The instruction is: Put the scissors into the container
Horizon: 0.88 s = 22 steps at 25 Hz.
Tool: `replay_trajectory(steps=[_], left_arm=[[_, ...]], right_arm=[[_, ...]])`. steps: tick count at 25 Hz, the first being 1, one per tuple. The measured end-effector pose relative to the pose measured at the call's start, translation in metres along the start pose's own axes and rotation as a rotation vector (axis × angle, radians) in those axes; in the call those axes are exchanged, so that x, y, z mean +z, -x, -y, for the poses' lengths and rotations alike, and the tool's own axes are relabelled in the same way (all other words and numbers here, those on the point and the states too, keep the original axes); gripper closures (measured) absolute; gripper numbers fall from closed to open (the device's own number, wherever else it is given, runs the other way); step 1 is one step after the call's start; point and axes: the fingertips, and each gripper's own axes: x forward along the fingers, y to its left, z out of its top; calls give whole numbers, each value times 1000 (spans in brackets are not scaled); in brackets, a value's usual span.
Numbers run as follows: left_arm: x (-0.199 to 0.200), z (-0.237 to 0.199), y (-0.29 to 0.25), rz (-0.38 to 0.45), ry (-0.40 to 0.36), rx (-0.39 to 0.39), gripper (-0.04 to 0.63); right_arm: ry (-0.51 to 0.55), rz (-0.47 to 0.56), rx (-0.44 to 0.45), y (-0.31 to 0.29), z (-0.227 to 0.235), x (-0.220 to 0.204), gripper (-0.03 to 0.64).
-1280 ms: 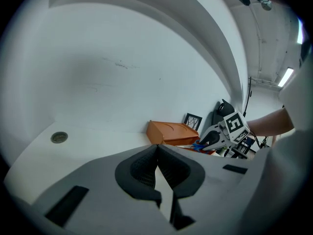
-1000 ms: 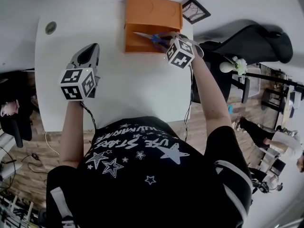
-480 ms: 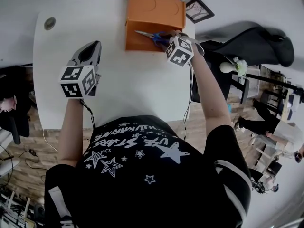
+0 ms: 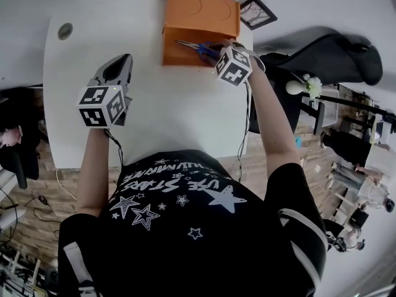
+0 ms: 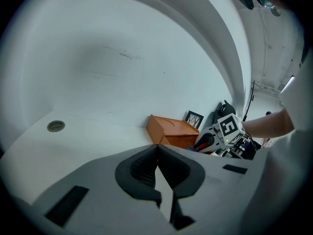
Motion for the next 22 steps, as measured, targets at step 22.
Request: replay_trajectory(steps=[22], left_arm=[[9, 79, 70, 88, -122, -30, 577]], right_arm=[[-180, 353, -326, 137, -41, 29, 558]])
